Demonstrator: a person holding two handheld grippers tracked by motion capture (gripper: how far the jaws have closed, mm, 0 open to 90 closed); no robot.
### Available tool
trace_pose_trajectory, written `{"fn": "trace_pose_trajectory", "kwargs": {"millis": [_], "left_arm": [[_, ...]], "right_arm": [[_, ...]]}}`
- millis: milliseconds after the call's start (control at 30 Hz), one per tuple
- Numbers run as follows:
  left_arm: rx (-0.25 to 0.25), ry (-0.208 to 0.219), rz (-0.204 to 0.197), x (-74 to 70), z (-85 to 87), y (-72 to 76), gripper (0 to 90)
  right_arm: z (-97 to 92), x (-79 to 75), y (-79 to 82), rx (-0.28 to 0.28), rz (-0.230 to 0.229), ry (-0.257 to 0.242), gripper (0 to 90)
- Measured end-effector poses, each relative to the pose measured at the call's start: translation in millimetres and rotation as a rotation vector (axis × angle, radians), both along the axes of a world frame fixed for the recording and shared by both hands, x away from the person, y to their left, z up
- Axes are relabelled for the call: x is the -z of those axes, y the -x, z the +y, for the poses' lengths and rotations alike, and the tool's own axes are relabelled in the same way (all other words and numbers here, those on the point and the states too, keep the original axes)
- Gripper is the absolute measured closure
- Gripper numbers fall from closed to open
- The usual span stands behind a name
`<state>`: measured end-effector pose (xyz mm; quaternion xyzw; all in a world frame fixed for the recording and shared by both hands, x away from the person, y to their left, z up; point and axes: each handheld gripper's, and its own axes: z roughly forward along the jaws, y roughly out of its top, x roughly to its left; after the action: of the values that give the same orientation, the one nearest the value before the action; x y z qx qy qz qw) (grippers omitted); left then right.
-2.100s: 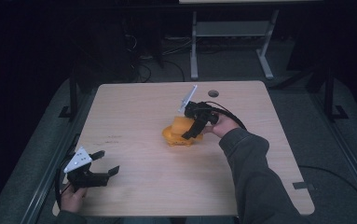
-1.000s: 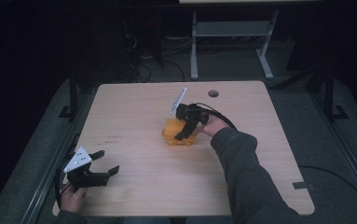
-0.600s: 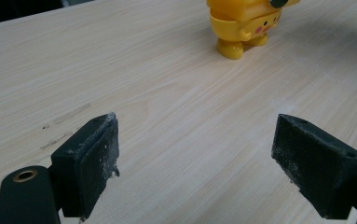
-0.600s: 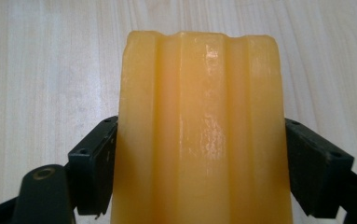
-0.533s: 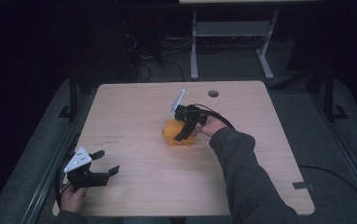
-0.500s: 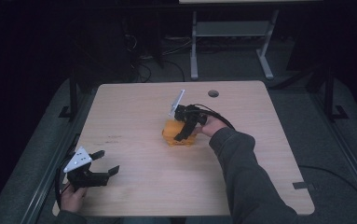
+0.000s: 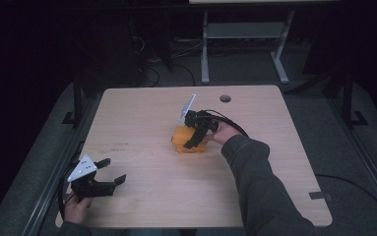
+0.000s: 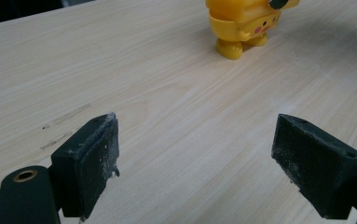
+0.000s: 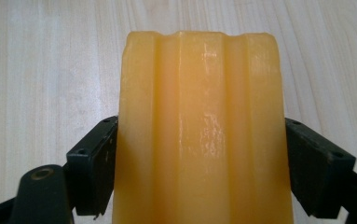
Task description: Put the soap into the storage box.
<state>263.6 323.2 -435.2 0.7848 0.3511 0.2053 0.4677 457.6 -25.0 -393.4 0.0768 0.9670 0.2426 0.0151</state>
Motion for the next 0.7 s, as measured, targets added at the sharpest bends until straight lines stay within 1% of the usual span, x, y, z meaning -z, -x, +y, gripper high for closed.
{"fn": "trace_pose_trajectory", "kwargs": {"millis": [133,267,300,333,433,467,600,700], "left_arm": [[0.000,0.002,0.000,0.1,-0.1,0.0,14.3],[0.000,-0.001,0.004,0.0,-0.4,0.0,14.3],[0.004,-0.012,0.005,-0.3,0.1,-0.1,14.3],[0.004,-0.010,0.004,-0.2,-0.1,-0.1,14.3],[0.003,-0.011,0.007,0.0,-0.6,-0.2,14.3],[0.005,-0.014,0.007,-0.1,-0.5,-0.2,14.3],[0.004,-0.019,0.006,-0.4,0.4,-0.2,14.3],[0.003,-0.018,0.006,-0.4,0.5,-0.2,14.3]], "right_arm": [[0.0,-0.8,1.2,0.008,0.001,0.007,19.4],[-2.6,0.1,0.6,0.018,0.006,0.000,18.6],[-3.2,0.1,1.0,0.022,0.008,0.001,18.6],[-4.4,-0.3,2.3,0.030,0.007,0.002,18.5],[-5.9,-0.2,2.3,0.033,0.001,-0.002,17.8],[-6.5,-0.3,2.7,0.038,0.010,-0.004,17.8],[-9.1,-1.8,3.4,0.045,0.006,-0.002,17.4],[-9.9,-3.6,4.3,0.046,-0.003,-0.011,17.4]]}}
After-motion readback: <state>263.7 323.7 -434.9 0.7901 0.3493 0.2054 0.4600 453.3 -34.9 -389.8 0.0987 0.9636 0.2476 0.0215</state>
